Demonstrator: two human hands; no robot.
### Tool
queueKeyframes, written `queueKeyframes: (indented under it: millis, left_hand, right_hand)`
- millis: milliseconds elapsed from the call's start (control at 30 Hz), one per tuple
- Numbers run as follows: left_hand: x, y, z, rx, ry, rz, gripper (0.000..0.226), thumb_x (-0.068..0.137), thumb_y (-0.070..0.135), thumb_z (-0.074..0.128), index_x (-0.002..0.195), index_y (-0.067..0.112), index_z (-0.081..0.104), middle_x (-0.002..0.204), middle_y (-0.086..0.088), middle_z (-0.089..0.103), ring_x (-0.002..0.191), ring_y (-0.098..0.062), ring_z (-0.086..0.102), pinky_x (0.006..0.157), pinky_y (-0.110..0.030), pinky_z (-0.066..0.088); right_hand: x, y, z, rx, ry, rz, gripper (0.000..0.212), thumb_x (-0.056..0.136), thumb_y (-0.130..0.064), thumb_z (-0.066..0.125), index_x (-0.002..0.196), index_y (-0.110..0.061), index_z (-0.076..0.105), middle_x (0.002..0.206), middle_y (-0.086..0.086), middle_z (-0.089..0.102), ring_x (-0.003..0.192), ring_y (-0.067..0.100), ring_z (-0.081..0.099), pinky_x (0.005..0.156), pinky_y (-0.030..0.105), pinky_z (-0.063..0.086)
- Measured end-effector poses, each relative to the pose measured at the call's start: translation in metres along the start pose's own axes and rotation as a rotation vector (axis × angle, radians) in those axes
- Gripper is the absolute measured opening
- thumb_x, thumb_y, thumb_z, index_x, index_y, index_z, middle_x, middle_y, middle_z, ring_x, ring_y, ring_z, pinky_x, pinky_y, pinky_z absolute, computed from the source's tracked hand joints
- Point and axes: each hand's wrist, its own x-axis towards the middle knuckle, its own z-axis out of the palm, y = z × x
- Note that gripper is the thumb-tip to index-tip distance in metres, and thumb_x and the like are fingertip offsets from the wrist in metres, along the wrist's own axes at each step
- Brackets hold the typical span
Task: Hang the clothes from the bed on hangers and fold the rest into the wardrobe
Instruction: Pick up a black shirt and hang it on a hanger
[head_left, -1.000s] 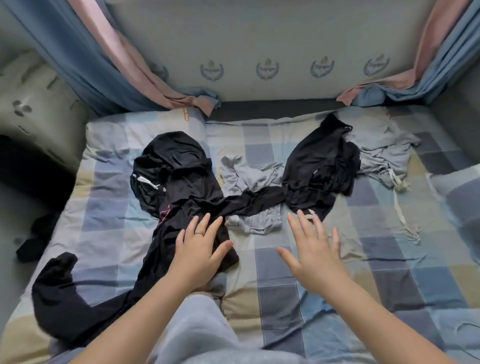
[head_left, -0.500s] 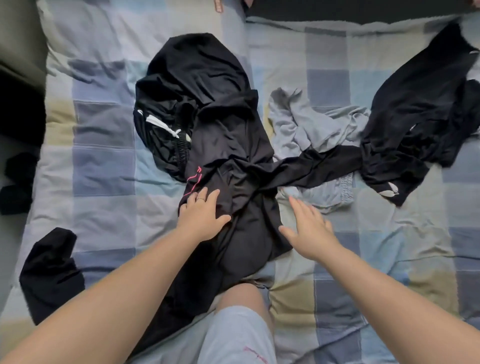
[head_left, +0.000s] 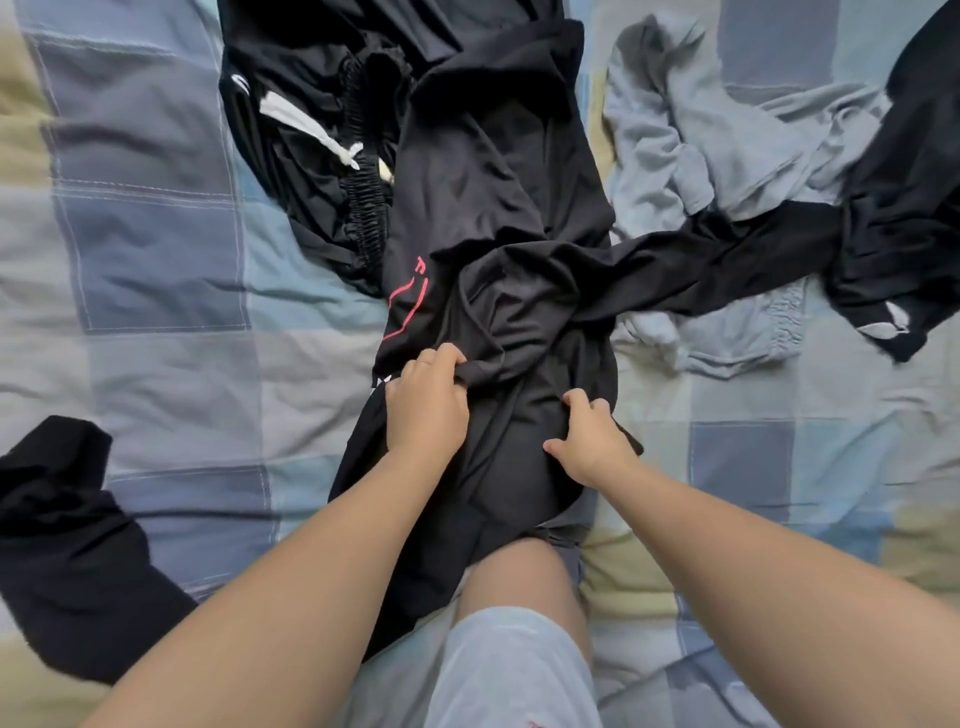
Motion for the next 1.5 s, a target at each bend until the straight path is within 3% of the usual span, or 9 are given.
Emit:
queueKeyframes:
  millis: [133, 300, 400, 533, 667, 833, 967, 1333, 1500]
  left_hand:
    - [-0.005, 0.002, -0.016, -0.424, -0.109, -0.208, 0.009, 0.101, 0.026, 0.052, 0.103, 0.019, 0.057, 0.086, 0.002, 0.063, 0.091, -0.032, 0.059, 0.077, -0.039, 0.043]
    - [-0.026, 0.024, -0.043, -1.055, -0.287, -0.549, 0.022, 0.100, 0.014, 0.053, 0.115, 0.017, 0.070, 0.110, -0.007, 0.075, 0.110, -0.030, 0.068, 0.100, -0.042, 0.053]
    - [-0.046, 0.029, -0.056, -1.300, -0.466, -0.801, 0.029, 0.100, 0.018, 0.051, 0.112, 0.010, 0.076, 0.110, -0.013, 0.075, 0.101, -0.030, 0.072, 0.092, -0.040, 0.058]
    - [-0.063, 0.023, -0.067, -1.480, -0.418, -0.867, 0.039, 0.102, 0.023, 0.042, 0.107, 0.005, 0.076, 0.110, -0.016, 0.074, 0.092, -0.030, 0.074, 0.074, -0.038, 0.062]
    - [-0.042, 0.007, -0.067, -1.194, 0.113, -0.910, 0.028, 0.102, 0.027, 0.051, 0.114, 0.009, 0.068, 0.113, -0.010, 0.072, 0.106, -0.030, 0.068, 0.083, -0.036, 0.056]
    - [-0.029, 0.010, -0.053, -0.766, 0.233, -0.679, 0.018, 0.101, 0.027, 0.045, 0.113, 0.017, 0.055, 0.104, 0.002, 0.062, 0.106, -0.026, 0.058, 0.080, -0.034, 0.046]
    - [-0.039, 0.018, -0.041, -0.349, 0.363, -0.323, 0.048, 0.094, 0.014, 0.050, 0.141, 0.015, 0.043, 0.143, -0.004, 0.048, 0.130, -0.027, 0.041, 0.111, -0.042, 0.029]
    - [-0.071, 0.045, -0.021, -0.049, 0.275, 0.180, 0.050, 0.083, 0.022, 0.058, 0.133, 0.023, 0.053, 0.153, -0.003, 0.040, 0.140, -0.028, 0.035, 0.110, -0.047, 0.027]
    - [-0.087, 0.059, -0.007, 0.065, 0.161, 0.444, 0.027, 0.079, 0.029, 0.073, 0.105, 0.020, 0.069, 0.130, -0.001, 0.060, 0.127, -0.029, 0.049, 0.102, -0.047, 0.036]
  right_hand:
    - [-0.002, 0.006, 0.001, 0.048, 0.064, 0.026, 0.013, 0.100, -0.026, 0.054, 0.109, -0.017, 0.054, 0.110, 0.007, 0.060, 0.095, 0.028, 0.055, 0.071, 0.033, 0.038]
    - [-0.020, 0.018, -0.002, 0.284, 0.033, 0.028, 0.014, 0.097, -0.026, 0.059, 0.107, -0.017, 0.065, 0.112, 0.004, 0.066, 0.108, 0.026, 0.061, 0.075, 0.029, 0.042]
    - [-0.031, 0.027, 0.004, 0.316, -0.044, 0.011, 0.073, 0.088, -0.032, 0.072, 0.149, -0.020, 0.034, 0.149, 0.010, 0.039, 0.133, 0.033, 0.044, 0.105, 0.039, 0.040]
    - [-0.031, 0.031, 0.009, 0.324, 0.046, 0.040, 0.113, 0.082, -0.033, 0.080, 0.160, -0.026, -0.002, 0.165, 0.012, 0.004, 0.146, 0.043, 0.021, 0.119, 0.045, 0.020]
    - [-0.018, 0.032, 0.008, 0.345, 0.114, 0.047, 0.119, 0.081, -0.031, 0.081, 0.158, -0.031, -0.009, 0.166, 0.011, -0.004, 0.148, 0.042, 0.015, 0.119, 0.044, 0.016]
    - [-0.004, 0.031, 0.002, 0.160, -0.015, -0.015, 0.103, 0.085, -0.032, 0.078, 0.158, -0.035, 0.006, 0.157, 0.013, 0.018, 0.138, 0.037, 0.033, 0.114, 0.045, 0.034]
    - [0.008, 0.022, -0.006, 0.065, 0.037, -0.018, 0.056, 0.092, -0.024, 0.070, 0.137, -0.013, 0.038, 0.136, 0.018, 0.045, 0.121, 0.038, 0.047, 0.099, 0.045, 0.044]
    - [0.004, 0.037, -0.027, 0.120, 0.098, 0.091, 0.005, 0.093, -0.005, 0.053, 0.090, -0.003, 0.051, 0.102, 0.025, 0.061, 0.086, 0.036, 0.054, 0.074, 0.038, 0.046]
    - [-0.040, 0.042, -0.053, 0.411, 0.110, -0.007, 0.020, 0.092, -0.010, 0.049, 0.074, -0.001, 0.046, 0.074, 0.015, 0.046, 0.070, 0.026, 0.040, 0.061, 0.035, 0.031]
